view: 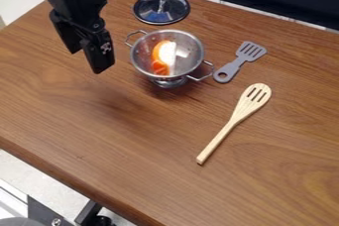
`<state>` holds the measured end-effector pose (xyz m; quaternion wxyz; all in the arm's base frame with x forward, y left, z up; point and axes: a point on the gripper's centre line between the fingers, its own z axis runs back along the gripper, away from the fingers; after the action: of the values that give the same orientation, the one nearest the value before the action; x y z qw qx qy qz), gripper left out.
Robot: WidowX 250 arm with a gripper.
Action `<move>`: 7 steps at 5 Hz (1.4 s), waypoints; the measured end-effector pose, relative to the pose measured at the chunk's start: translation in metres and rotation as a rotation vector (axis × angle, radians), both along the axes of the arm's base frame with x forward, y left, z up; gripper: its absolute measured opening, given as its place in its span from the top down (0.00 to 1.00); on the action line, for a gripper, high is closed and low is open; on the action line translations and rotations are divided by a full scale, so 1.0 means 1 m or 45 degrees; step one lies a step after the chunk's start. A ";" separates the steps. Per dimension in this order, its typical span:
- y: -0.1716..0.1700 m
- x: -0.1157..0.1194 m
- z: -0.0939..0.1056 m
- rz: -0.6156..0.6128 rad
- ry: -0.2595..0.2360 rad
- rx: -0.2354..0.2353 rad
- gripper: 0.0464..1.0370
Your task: Moved down the silver pot into the left side of wooden spoon
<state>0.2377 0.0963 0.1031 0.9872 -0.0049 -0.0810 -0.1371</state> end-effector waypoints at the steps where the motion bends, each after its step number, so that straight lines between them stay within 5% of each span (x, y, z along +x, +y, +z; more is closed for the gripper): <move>1: -0.001 -0.001 -0.005 0.016 0.023 -0.015 0.04; 2: -0.009 0.010 0.001 0.224 0.031 -0.042 0.04; 4: -0.019 0.032 0.018 0.427 0.053 -0.033 0.04; 7: -0.056 0.058 0.019 0.626 0.042 -0.074 0.04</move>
<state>0.2958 0.0398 0.1216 0.9915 -0.0156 -0.0676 0.1097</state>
